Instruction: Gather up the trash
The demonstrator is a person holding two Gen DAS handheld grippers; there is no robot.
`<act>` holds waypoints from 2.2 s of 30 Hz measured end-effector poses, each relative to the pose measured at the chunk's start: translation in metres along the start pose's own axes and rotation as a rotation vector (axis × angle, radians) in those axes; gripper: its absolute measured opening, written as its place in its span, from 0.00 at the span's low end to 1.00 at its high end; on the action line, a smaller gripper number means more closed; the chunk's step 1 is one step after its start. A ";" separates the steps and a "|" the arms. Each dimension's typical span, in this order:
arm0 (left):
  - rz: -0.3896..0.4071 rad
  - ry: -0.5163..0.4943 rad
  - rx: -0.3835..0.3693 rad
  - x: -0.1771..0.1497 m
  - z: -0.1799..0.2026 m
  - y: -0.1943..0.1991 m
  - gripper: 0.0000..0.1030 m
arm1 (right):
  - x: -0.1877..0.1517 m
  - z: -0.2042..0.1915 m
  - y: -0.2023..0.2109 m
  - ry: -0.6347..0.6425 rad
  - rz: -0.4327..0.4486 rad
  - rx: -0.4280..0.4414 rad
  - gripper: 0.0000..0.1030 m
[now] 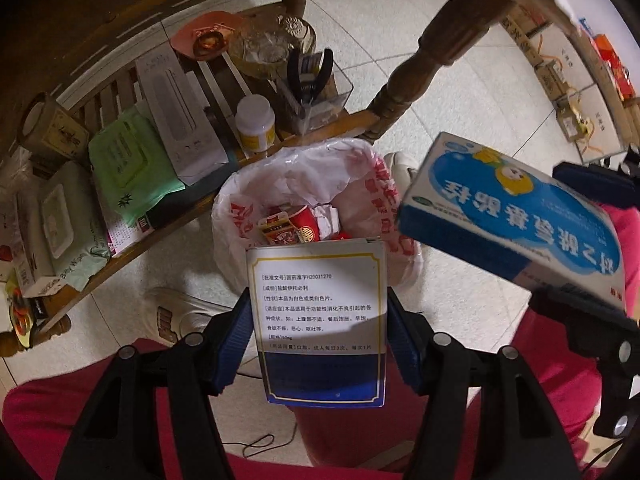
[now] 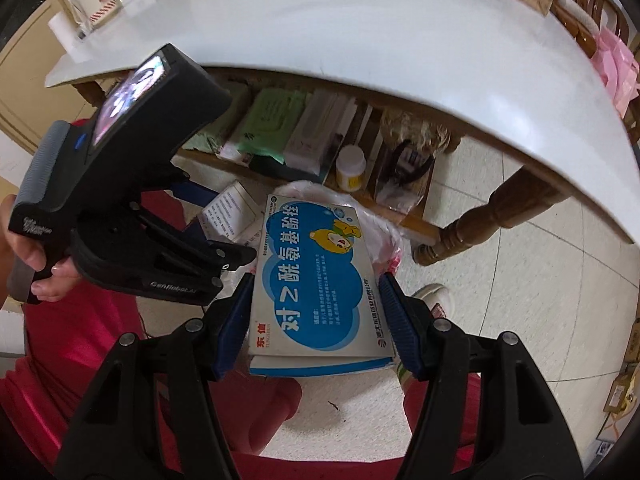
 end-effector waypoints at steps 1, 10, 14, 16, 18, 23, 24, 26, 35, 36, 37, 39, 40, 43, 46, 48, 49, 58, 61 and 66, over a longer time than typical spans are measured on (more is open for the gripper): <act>-0.015 -0.003 0.004 0.000 0.001 -0.007 0.59 | -0.001 0.002 -0.007 -0.008 -0.009 0.004 0.60; -0.093 0.033 -0.024 -0.004 -0.001 -0.050 0.59 | -0.008 0.016 -0.050 -0.035 -0.067 0.005 0.60; -0.124 0.050 -0.032 -0.001 -0.001 -0.067 0.59 | -0.013 0.022 -0.071 -0.044 -0.098 0.007 0.60; -0.140 0.058 -0.034 0.001 -0.003 -0.074 0.59 | -0.014 0.024 -0.081 -0.049 -0.115 0.012 0.60; -0.157 0.065 -0.040 0.002 -0.005 -0.081 0.59 | -0.015 0.025 -0.088 -0.054 -0.127 0.010 0.60; -0.195 0.081 -0.048 0.001 -0.008 -0.098 0.59 | -0.017 0.032 -0.110 -0.074 -0.168 0.024 0.60; -0.202 0.084 -0.051 0.001 -0.009 -0.100 0.59 | -0.018 0.032 -0.115 -0.077 -0.176 0.026 0.60; -0.222 0.093 -0.052 0.001 -0.010 -0.109 0.59 | -0.019 0.032 -0.125 -0.082 -0.195 0.037 0.60; -0.280 0.130 -0.069 0.001 -0.016 -0.135 0.59 | -0.020 0.036 -0.154 -0.087 -0.242 0.053 0.60; -0.285 0.135 -0.070 0.000 -0.017 -0.137 0.59 | -0.020 0.037 -0.156 -0.089 -0.247 0.054 0.60; -0.293 0.143 -0.073 0.000 -0.018 -0.139 0.59 | -0.020 0.037 -0.158 -0.091 -0.249 0.055 0.60; -0.304 0.155 -0.076 -0.001 -0.019 -0.143 0.59 | -0.020 0.037 -0.161 -0.093 -0.256 0.062 0.60; -0.310 0.158 -0.076 -0.002 -0.020 -0.145 0.59 | -0.020 0.038 -0.163 -0.094 -0.261 0.066 0.60; -0.318 0.158 -0.067 -0.002 -0.021 -0.148 0.59 | -0.020 0.038 -0.167 -0.096 -0.267 0.072 0.60; -0.332 0.164 -0.063 -0.002 -0.023 -0.150 0.62 | -0.020 0.039 -0.169 -0.098 -0.274 0.071 0.60; -0.337 0.165 -0.060 -0.003 -0.024 -0.151 0.66 | -0.021 0.040 -0.171 -0.106 -0.279 0.073 0.61; -0.334 0.163 -0.053 -0.003 -0.025 -0.151 0.67 | -0.022 0.041 -0.172 -0.109 -0.282 0.075 0.61; -0.327 0.145 -0.014 -0.004 -0.027 -0.149 0.73 | -0.023 0.043 -0.172 -0.123 -0.286 0.063 0.67; -0.322 0.148 -0.004 -0.005 -0.027 -0.145 0.74 | -0.023 0.043 -0.169 -0.127 -0.281 0.059 0.68; -0.297 0.156 0.031 -0.008 -0.027 -0.135 0.77 | -0.025 0.042 -0.161 -0.151 -0.270 0.060 0.70</act>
Point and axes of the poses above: each gripper's, at about its wrist camera, not at the fingertips, and y roughly against the way its jaws point, z to its right, x to its top, the point moved 9 cm from there along -y, roughly the way its jaws point, and after that the axes turned 5 degrees about x, right-handed, at the moved point
